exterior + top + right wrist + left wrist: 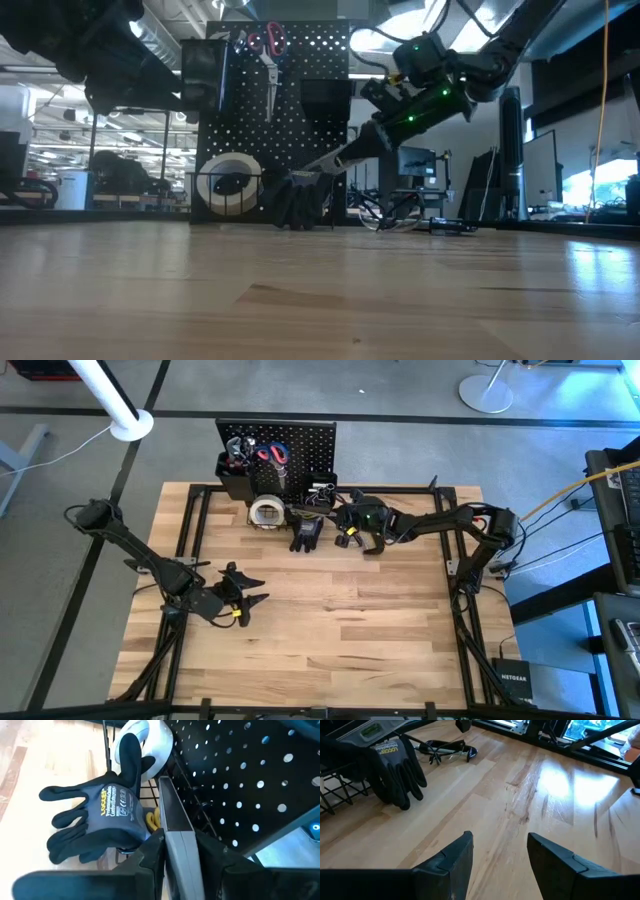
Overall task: Hang tools onto peg board
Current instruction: Put the spirit level into the wire basket on the pegboard
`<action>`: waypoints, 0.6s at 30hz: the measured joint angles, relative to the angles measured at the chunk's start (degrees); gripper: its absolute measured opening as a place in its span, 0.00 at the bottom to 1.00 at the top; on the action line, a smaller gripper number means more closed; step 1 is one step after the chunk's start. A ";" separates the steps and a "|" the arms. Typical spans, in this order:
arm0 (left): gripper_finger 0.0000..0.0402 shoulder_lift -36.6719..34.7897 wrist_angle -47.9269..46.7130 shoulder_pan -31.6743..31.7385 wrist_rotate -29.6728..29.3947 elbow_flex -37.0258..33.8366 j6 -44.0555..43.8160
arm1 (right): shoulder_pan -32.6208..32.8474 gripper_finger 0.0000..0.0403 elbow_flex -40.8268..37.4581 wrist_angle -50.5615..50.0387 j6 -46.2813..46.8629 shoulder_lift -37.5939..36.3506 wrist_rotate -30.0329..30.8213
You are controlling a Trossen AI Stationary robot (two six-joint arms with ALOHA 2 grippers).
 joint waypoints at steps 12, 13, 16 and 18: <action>0.44 0.00 -0.03 0.00 0.00 0.00 -0.30 | 0.01 0.35 0.00 4.39 2.61 1.58 9.21; 0.44 0.00 -0.02 0.00 0.00 0.00 -0.30 | 0.00 0.36 0.00 4.28 2.64 1.58 10.11; 0.44 0.00 -0.03 0.00 0.02 0.00 -0.30 | 0.02 0.40 0.00 4.14 2.69 1.58 12.64; 0.44 0.00 -0.04 0.00 0.00 0.00 -0.30 | 0.09 0.41 0.00 4.08 2.70 1.58 12.81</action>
